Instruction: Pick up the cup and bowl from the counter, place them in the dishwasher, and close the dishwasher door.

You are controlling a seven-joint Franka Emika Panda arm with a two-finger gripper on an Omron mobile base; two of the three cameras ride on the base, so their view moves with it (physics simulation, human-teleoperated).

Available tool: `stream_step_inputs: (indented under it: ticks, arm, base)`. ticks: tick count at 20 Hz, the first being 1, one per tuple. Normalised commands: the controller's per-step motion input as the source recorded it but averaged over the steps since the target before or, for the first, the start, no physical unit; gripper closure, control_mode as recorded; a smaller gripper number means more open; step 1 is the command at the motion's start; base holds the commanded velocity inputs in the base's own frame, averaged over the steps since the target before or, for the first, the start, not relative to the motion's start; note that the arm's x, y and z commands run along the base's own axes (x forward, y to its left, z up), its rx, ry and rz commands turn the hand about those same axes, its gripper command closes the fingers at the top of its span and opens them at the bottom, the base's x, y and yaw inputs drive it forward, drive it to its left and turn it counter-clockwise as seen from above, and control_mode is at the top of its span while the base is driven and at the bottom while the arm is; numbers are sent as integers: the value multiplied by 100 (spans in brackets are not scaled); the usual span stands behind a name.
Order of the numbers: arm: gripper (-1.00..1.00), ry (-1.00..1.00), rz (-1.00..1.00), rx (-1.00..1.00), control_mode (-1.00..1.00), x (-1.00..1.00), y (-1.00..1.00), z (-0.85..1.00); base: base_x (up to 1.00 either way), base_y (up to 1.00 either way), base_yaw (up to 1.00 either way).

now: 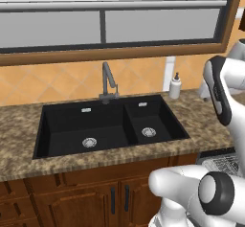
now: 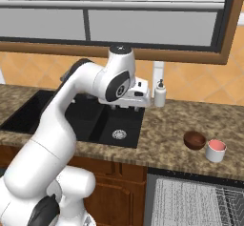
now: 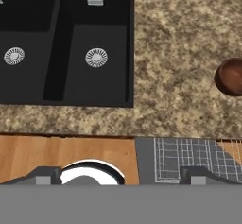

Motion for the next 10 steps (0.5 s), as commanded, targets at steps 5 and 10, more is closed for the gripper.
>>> stream_step_inputs:
  ticks: [5,10]
  arm:
    - [-100,1,-2,0,-100,0,-48,-9]
    - [-100,2,-3,0,-100,0,-53,-14]
  base:
    - [0,0,0]
    - [0,0,0]
